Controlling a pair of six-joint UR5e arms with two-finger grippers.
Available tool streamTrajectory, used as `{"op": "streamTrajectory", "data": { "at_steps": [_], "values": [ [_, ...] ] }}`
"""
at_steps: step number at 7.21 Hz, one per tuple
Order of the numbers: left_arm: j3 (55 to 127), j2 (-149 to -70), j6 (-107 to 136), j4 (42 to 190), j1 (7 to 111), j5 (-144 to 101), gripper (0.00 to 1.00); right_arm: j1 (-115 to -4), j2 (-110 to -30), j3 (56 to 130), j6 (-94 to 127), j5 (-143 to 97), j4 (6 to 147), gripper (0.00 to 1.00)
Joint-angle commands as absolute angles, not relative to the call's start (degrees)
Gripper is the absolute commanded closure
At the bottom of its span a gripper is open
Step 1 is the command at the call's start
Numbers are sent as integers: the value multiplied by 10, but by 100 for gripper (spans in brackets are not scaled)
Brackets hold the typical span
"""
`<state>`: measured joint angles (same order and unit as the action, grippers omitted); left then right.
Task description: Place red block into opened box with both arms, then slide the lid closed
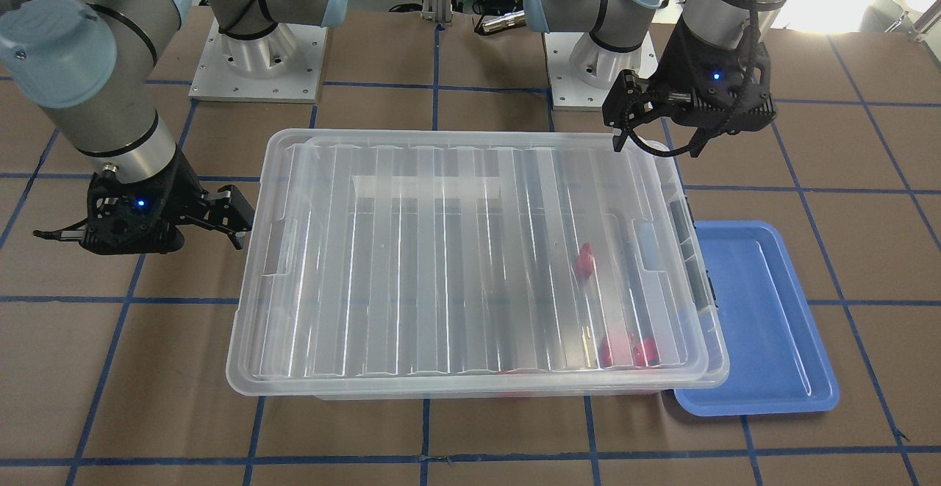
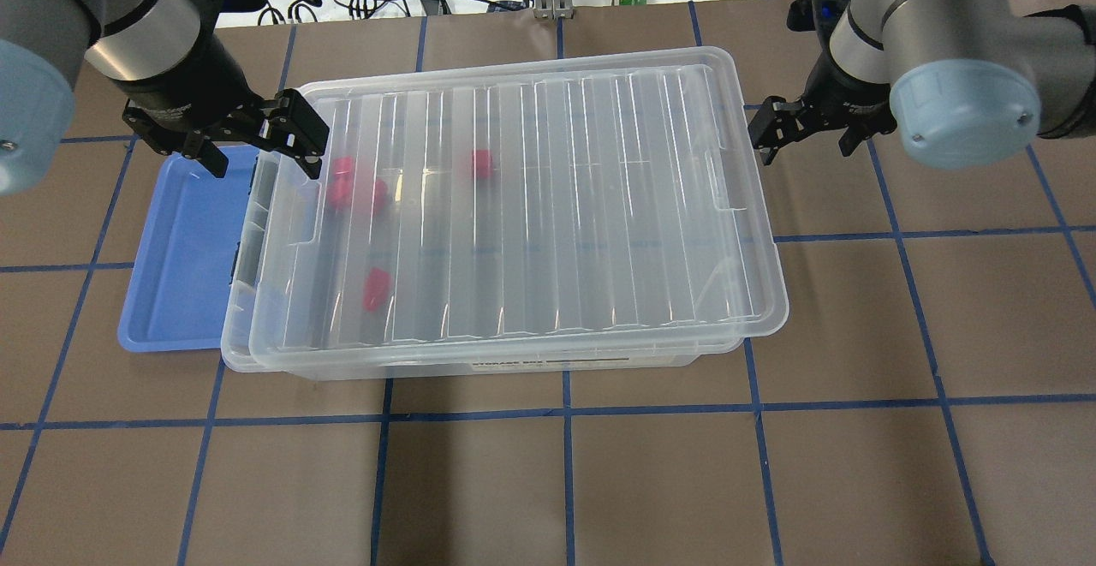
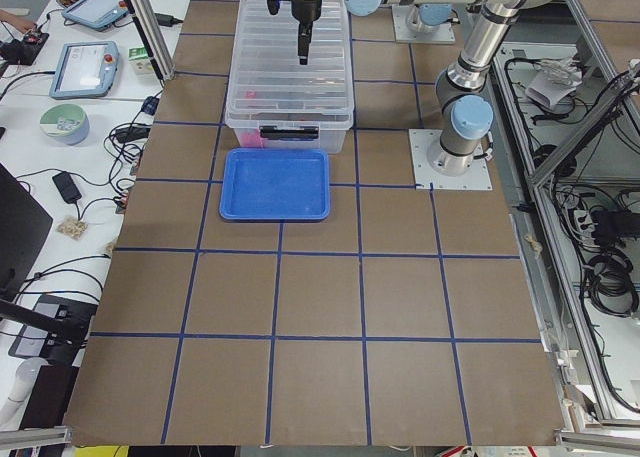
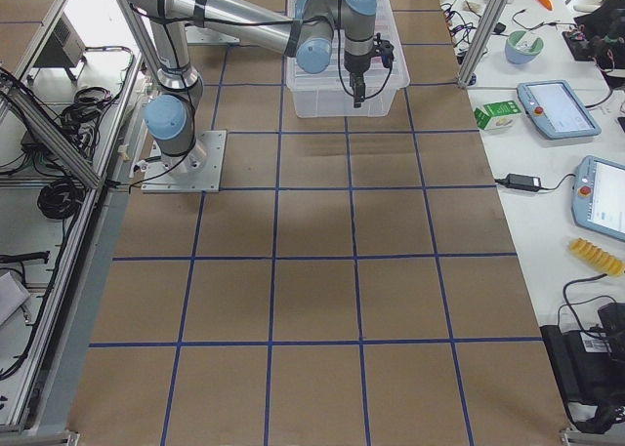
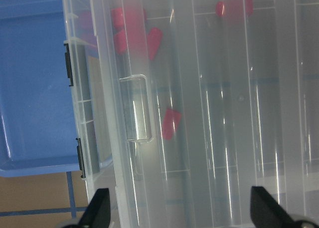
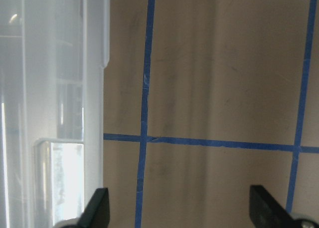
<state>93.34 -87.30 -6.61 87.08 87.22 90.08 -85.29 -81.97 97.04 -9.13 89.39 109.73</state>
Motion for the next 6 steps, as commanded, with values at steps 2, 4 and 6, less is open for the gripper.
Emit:
{"op": "streamTrajectory", "data": {
  "at_steps": [2, 4, 6],
  "values": [
    [933, -875, -67, 871, 873, 906, 0, -925, -844, 799, -5, 903, 900, 0],
    [933, -873, -66, 871, 872, 911, 0, -961, -843, 782, 26, 902, 857, 0],
    [921, -882, -65, 872, 872, 910, 0, -963, -845, 799, 27, 897, 867, 0]
  ]
}}
